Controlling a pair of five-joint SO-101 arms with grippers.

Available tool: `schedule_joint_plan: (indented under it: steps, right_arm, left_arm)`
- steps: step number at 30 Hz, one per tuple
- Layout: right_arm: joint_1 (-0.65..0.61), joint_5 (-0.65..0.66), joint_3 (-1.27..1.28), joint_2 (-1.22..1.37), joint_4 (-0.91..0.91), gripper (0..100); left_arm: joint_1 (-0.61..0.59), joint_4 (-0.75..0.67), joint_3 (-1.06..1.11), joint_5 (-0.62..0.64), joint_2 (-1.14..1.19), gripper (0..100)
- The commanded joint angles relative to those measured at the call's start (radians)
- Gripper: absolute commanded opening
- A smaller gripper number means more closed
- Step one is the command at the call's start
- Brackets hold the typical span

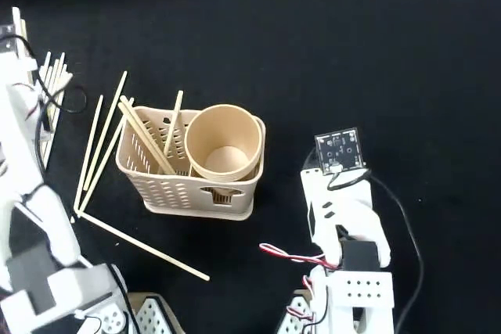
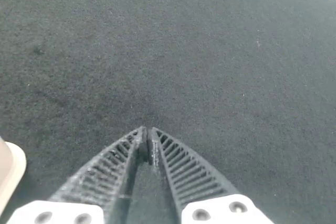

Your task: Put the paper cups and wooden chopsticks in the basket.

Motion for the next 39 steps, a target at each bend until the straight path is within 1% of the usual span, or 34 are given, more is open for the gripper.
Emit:
schedule_joint_plan:
  steps: [1, 5, 8, 12, 18, 23, 30, 35, 39]
  right_arm:
    - [-0.009, 0.008, -0.01, -0.008, -0.003, 1.4]
    - [-0.009, 0.008, -0.01, -0.008, -0.003, 1.4]
    - [-0.009, 0.008, -0.01, -0.008, -0.003, 1.4]
    - [-0.009, 0.008, -0.01, -0.008, -0.003, 1.4]
    - [-0.009, 0.008, -0.01, -0.008, -0.003, 1.4]
    - [-0.008, 0.008, -0.012, -0.008, -0.003, 1.4]
    - [-0.006, 0.008, -0.012, -0.008, -0.003, 1.4]
    - [-0.008, 0.008, -0.012, -0.008, -0.003, 1.4]
    - [-0.008, 0.008, -0.012, -0.008, -0.003, 1.4]
  left_arm:
    - [0.018, -0.109, 0.127, 0.012, -0.146, 3]
    - [0.031, -0.143, 0.2, 0.012, -0.244, 3]
    - [0.033, -0.135, 0.234, 0.018, -0.338, 3]
    - [0.031, -0.14, 0.298, 0.061, -0.493, 3]
    - [0.033, -0.146, 0.392, 0.061, -0.715, 3]
    - [0.033, -0.146, 0.429, 0.066, -0.835, 3]
    - [0.033, -0.173, 0.432, 0.199, -0.898, 3]
    - [0.033, -0.269, 0.435, 0.308, -0.904, 3]
    - [0.045, -0.347, 0.414, 0.358, -0.904, 3]
